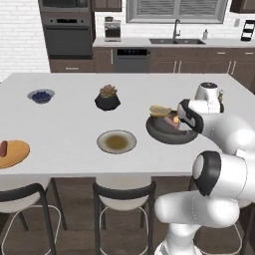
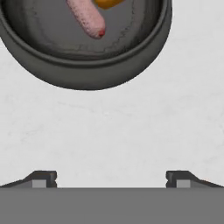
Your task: Place one bun and one sausage from the bowl on each plate.
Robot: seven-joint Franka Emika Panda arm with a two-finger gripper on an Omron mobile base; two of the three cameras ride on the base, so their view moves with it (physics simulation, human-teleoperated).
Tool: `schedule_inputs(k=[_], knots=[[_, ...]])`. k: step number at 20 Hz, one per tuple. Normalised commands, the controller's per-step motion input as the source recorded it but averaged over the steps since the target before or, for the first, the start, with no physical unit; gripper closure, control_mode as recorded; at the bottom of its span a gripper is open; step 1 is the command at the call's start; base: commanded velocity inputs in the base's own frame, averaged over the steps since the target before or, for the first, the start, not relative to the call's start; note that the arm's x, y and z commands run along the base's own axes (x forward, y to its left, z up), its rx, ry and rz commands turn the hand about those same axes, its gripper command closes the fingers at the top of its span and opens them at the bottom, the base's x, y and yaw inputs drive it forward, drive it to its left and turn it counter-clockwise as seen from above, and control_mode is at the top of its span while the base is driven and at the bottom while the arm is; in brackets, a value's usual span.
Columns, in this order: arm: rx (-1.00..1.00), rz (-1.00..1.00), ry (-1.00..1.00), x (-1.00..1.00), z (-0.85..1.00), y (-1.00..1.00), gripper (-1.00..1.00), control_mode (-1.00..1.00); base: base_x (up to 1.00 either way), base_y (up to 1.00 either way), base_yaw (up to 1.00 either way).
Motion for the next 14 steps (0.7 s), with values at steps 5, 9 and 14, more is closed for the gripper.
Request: schedule_inputs(k=[5,9,14], knots=[[0.00,0.00,0.00,0.00,0.00,0.00,-1.00,1.00,0.95,-0.10,0.10],[0.01,0.02,-0.01,0.25,0.00,0.00,-1.00,-1.00,0.75,-0.03,0.06],[0.01,0.01,-0.05,1.00,-0.22,-0.11,-1.00,-1.00,0.00,0.00,0.00]])
